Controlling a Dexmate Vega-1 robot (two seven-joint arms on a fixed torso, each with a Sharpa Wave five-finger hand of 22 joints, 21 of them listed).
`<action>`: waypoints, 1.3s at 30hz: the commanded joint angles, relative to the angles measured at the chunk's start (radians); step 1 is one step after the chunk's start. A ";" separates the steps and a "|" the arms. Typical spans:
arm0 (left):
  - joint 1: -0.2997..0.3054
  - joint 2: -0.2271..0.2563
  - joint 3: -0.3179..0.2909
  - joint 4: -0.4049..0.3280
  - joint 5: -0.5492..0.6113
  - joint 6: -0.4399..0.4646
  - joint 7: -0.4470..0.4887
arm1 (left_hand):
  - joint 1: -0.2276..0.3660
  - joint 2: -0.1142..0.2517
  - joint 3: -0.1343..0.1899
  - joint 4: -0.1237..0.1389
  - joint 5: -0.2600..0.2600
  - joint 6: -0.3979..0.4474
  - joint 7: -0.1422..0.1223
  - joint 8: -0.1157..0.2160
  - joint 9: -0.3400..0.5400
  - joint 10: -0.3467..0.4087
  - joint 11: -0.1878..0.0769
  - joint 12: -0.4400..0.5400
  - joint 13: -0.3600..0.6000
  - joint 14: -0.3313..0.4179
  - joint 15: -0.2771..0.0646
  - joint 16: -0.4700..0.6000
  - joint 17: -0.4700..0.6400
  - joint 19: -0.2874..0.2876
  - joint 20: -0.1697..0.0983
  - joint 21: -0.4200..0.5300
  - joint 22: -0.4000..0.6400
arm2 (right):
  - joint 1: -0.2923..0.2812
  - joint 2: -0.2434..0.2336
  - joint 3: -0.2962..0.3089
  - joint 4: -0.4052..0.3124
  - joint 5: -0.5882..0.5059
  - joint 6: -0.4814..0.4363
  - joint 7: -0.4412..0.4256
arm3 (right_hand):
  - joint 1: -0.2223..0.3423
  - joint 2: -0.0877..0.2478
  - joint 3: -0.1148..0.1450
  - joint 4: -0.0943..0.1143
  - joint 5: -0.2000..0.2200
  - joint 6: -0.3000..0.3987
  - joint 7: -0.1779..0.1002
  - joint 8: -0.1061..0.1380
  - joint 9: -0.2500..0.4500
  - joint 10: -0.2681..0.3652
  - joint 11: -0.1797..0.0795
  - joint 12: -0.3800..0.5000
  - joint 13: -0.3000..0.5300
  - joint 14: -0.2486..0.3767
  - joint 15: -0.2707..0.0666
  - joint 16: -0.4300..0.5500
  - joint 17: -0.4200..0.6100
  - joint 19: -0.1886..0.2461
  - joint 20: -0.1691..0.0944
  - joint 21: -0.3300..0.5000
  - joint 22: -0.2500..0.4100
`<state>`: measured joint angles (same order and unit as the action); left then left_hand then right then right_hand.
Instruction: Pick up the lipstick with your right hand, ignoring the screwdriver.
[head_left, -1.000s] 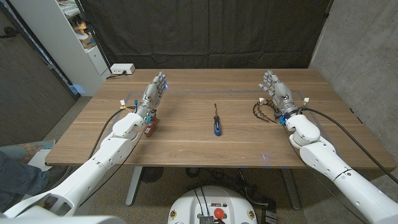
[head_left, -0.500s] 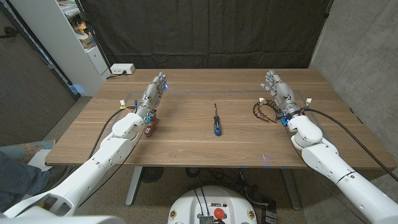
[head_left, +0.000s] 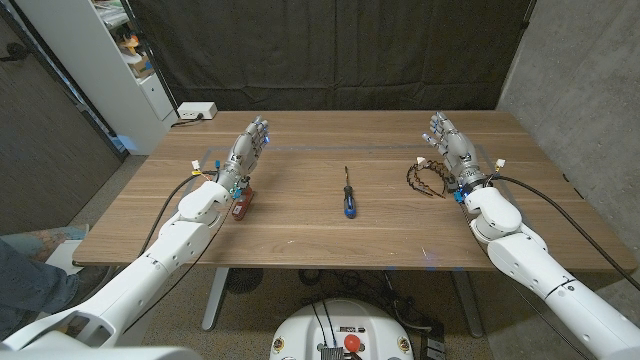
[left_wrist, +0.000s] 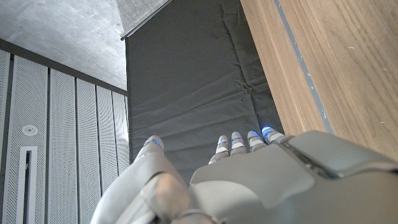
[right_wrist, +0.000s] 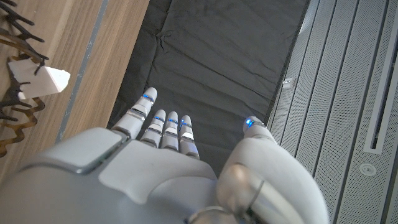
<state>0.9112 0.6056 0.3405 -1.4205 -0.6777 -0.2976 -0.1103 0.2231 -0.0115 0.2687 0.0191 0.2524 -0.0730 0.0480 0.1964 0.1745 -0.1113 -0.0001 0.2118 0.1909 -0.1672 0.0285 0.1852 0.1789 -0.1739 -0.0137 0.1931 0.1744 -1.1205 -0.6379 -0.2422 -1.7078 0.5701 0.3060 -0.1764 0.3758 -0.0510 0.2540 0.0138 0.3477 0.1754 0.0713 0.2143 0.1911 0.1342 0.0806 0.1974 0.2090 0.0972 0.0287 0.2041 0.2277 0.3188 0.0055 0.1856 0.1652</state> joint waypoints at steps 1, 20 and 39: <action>0.018 -0.013 -0.014 -0.010 0.003 -0.022 0.038 | 0.010 0.005 0.002 -0.010 -0.003 0.003 -0.005 0.003 0.003 0.001 -0.003 0.005 0.001 -0.008 0.000 0.006 0.002 -0.023 0.006 0.004 0.005 | -0.023 -0.004 0.013 -0.022 -0.001 0.006 -0.006 | 0.008 0.001 0.003 -0.006 0.005 0.006 -0.001 0.001 0.001 0.010 0.001 0.003 -0.002 0.005 -0.002 0.008 -0.001 0.002 0.003 0.006 0.005; 0.031 0.009 -0.014 -0.060 0.021 -0.007 0.056 | 0.016 0.012 0.005 -0.014 -0.005 0.007 -0.010 0.002 0.003 0.006 -0.005 0.006 0.001 -0.004 -0.002 0.007 0.002 -0.025 0.005 0.003 0.005 | -0.055 -0.024 0.049 -0.043 0.007 0.016 0.001 | 0.007 0.005 0.002 -0.007 0.004 0.009 -0.002 -0.001 0.001 0.019 0.002 0.004 -0.007 0.015 -0.003 0.011 -0.003 0.009 0.002 0.008 0.006; 0.047 0.006 -0.013 -0.072 0.019 -0.014 0.058 | 0.022 0.018 0.007 -0.020 -0.007 0.009 -0.011 0.000 0.003 0.008 -0.007 0.005 0.001 -0.002 -0.002 0.006 0.002 -0.025 0.007 0.004 0.005 | -0.131 -0.062 0.109 -0.094 0.004 0.020 -0.006 | 0.007 0.007 0.001 -0.008 0.003 0.014 -0.005 -0.002 0.001 0.025 0.004 0.005 -0.010 0.021 -0.003 0.012 -0.004 0.014 0.001 0.009 0.006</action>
<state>0.9472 0.6138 0.3268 -1.4826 -0.6558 -0.3064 -0.0535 0.2363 0.0017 0.2730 0.0067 0.2476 -0.0624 0.0372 0.1964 0.1745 -0.1061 -0.0054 0.2118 0.1910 -0.1672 0.0285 0.1852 0.1789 -0.1738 -0.0138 0.1931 0.1744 -1.2078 -0.6822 -0.1672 -1.7713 0.5731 0.3275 -0.1723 0.3760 -0.0508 0.2528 0.0068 0.3477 0.1806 0.0660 0.2140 0.1912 0.1502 0.0822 0.1974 0.1999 0.1056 0.0266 0.2117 0.2231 0.3243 0.0109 0.1856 0.1652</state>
